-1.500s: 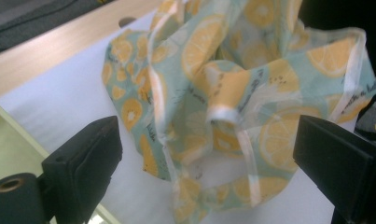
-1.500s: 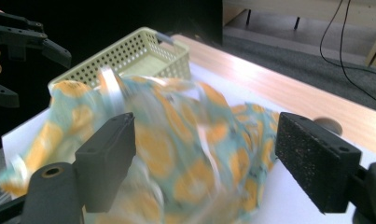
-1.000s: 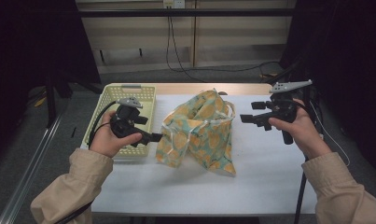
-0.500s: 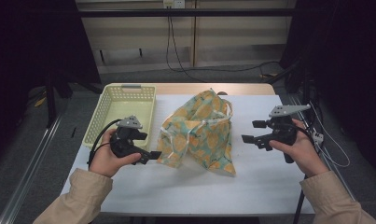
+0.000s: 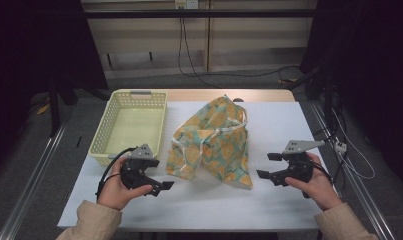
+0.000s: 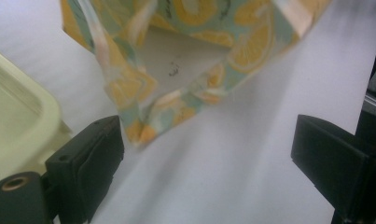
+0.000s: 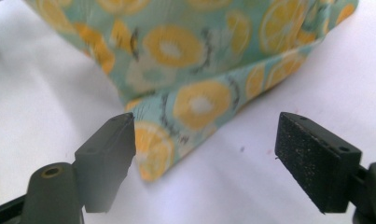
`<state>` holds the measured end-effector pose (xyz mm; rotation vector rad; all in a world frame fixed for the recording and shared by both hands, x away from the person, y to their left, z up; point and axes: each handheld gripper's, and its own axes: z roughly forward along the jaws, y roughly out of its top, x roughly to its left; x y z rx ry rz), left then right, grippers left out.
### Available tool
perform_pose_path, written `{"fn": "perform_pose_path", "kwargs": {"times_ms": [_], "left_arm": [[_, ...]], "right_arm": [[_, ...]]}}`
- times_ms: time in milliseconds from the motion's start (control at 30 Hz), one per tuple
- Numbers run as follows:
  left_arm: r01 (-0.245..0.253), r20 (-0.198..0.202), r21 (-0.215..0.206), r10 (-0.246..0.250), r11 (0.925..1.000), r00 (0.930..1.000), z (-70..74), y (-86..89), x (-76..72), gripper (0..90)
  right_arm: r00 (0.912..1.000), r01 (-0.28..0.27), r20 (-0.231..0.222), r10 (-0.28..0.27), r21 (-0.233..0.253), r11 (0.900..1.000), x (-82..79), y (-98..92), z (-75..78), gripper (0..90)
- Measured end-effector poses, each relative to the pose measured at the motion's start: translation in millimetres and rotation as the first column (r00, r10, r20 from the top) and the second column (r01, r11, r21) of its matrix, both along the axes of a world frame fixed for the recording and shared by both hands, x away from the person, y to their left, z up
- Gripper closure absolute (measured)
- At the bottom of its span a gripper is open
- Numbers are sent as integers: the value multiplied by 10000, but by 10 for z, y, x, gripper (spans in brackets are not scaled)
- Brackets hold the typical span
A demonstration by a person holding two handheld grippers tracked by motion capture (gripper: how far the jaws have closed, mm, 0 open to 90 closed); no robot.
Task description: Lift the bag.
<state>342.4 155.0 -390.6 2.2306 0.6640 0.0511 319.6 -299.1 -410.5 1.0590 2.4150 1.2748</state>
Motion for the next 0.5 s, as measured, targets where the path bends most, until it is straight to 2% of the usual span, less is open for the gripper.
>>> {"fn": "perform_pose_path", "kwargs": {"times_ms": [100, 200, 333, 400, 433, 500], "left_arm": [[-111, -189, 96, 113, 9999, 9998, -128, 36, -39, 86], [-185, -281, -33, 184, 9998, 9994, -240, 72, -66, 85], [-347, -146, 5, 347, 9994, 9993, -355, 145, -98, 85], [-447, -136, -310, 443, 9985, 9989, -396, 206, -111, 85], [-599, -22, -283, 598, 9978, 9982, -414, 238, -122, 85], [-681, -85, -342, 679, 9971, 9977, -447, 279, -116, 82]], "right_arm": [[10000, 10, -50, -11, -115, 9999, -64, -4, -103, 202], [10000, 57, -8, -57, -226, 9997, -115, -3, -180, 202], [10000, -61, -46, 60, -140, 9999, -162, -2, -249, 199], [10000, -10, -23, 10, -196, 9998, -183, 12, -279, 199], [10000, 12, -16, -12, -217, 9998, -188, 19, -295, 197], [10000, -53, -40, 52, -231, 9997, -185, 36, -327, 194]]}}
